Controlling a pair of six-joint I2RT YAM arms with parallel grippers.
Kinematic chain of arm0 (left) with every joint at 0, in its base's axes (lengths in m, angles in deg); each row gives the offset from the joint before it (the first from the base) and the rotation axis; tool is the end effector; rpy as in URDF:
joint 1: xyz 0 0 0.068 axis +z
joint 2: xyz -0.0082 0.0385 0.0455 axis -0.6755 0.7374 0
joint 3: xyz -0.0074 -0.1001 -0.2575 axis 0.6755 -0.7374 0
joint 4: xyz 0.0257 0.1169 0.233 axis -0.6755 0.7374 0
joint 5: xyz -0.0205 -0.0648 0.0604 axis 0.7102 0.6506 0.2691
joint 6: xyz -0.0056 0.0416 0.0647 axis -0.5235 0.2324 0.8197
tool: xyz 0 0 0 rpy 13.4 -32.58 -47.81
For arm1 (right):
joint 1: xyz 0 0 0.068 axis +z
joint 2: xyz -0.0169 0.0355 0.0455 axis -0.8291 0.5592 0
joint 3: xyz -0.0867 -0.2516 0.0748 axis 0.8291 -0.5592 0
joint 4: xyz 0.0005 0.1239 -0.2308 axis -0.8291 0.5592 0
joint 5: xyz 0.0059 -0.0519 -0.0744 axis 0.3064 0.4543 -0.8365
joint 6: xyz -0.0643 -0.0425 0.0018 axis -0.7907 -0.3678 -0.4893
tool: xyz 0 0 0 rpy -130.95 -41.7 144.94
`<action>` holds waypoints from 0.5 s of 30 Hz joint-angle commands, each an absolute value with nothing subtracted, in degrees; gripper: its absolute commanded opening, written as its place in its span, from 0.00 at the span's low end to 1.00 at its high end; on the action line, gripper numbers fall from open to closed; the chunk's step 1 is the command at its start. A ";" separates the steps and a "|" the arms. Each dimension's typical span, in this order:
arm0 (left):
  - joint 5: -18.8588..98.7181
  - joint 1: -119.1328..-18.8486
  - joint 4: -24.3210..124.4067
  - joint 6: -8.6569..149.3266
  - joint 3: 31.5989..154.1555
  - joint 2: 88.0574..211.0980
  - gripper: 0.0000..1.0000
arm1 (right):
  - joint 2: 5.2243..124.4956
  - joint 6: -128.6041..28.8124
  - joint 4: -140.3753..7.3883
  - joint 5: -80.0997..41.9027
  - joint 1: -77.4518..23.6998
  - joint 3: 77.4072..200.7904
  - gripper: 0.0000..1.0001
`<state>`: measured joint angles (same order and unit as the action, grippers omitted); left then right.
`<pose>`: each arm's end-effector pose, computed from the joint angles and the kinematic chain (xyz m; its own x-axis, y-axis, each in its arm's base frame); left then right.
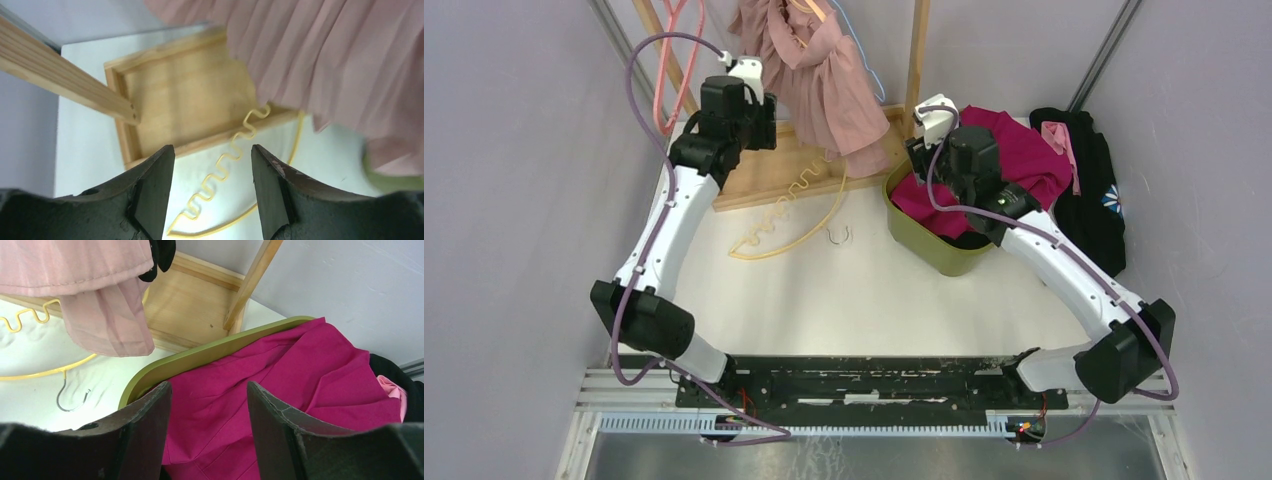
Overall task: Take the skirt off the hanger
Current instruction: Pick up the hanger at the center of the board.
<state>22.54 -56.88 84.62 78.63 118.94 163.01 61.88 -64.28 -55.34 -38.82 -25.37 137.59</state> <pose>0.3655 -0.0830 0.4260 -0.3850 0.0404 -0.9220 0.0820 0.9966 0.0094 0.3054 0.1649 0.3808 -0.1884 -0.2613 -0.9467 -0.3528 0.9176 -0.1830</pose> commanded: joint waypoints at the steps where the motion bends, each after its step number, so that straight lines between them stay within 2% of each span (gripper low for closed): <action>1: 21.15 -56.82 91.69 93.45 114.93 161.11 0.65 | 58.40 -63.24 -56.96 -39.05 -25.56 137.96 0.62; 8: 38.72 -57.94 88.86 99.59 95.17 153.23 0.70 | 57.18 -62.12 -57.11 -37.97 -25.53 136.46 0.62; 11: 38.88 -62.09 88.95 102.25 88.88 153.28 0.70 | 56.82 -61.12 -57.44 -37.05 -25.57 135.82 0.61; 15: 32.30 -67.95 87.07 103.61 83.90 156.29 0.71 | 56.02 -60.75 -57.50 -36.94 -25.55 134.80 0.61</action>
<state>34.80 -63.33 89.73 98.19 87.16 155.21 58.58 -62.27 -55.41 -37.70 -25.37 135.69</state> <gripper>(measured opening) 0.703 0.613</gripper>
